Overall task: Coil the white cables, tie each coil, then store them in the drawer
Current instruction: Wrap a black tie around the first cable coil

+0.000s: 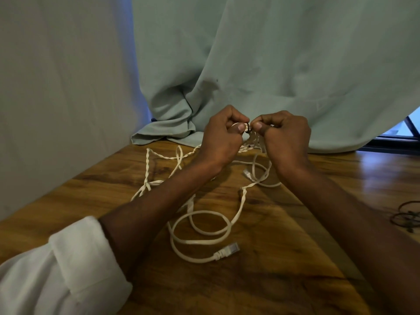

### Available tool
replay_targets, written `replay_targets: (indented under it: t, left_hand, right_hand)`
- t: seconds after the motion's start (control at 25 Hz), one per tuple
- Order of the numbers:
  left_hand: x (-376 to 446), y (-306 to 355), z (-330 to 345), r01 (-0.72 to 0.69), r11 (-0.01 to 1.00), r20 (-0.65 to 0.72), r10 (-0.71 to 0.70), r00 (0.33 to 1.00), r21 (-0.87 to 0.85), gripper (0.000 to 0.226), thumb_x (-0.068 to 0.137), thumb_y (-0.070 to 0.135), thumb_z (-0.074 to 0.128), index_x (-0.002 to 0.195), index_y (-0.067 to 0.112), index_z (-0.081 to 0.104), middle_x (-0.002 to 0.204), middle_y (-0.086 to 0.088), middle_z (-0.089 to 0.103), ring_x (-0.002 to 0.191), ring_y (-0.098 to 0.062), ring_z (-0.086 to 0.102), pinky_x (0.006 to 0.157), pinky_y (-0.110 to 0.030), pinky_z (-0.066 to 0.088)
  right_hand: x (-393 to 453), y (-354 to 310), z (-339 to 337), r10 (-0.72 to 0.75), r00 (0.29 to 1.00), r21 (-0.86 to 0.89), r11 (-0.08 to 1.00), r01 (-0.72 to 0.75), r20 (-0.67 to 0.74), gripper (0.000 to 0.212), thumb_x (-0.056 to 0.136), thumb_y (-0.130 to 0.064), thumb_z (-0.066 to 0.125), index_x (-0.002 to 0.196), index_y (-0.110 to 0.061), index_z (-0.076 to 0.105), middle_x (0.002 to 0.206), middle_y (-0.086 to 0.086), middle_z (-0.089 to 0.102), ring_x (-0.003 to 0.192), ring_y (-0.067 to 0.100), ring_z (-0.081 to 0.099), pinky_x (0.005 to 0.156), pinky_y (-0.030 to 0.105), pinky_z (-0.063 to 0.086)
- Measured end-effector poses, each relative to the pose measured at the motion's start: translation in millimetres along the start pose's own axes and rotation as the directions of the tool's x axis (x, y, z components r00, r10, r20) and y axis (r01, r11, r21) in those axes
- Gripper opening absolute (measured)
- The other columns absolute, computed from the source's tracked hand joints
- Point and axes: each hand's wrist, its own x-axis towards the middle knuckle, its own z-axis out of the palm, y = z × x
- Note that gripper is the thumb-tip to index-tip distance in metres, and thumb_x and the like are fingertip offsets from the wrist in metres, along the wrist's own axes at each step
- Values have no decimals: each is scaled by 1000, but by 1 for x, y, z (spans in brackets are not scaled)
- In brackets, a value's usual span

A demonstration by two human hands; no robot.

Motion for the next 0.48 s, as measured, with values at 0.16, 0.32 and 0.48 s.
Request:
replay_targets:
  t: [0.16,0.32,0.48]
  left_hand:
    - [-2,1,2,-22,1000,38,21,999,14,9,100,2,59,102,8,66,81,1,66,73,-8,63,69,-31,53]
    - [-4,3,2,27,999,143,-23,989,-24,11,107,12,54,115,7,59,96,-12,68,81,-11,64,77,-39,58]
    - [-5,-1,-1,-46,999,224,46,973,-9,22,102,19,66,119,12,53,106,-4,67,94,-12,66,82,-33,56]
  right_hand:
    - [0,-1,-1,128,992,109,986,-128,7,11,86,-12,79,85,-22,83,92,-5,78,88,10,74,89,40,61]
    - [0,-4,-2,127,992,121,985,-126,-1,13,87,-16,79,81,-28,79,83,-11,77,80,3,73,83,30,61]
    - [0,-5,-3,151,988,145,977,-153,30,10,87,-15,78,82,-24,81,78,-9,78,77,6,74,81,35,63]
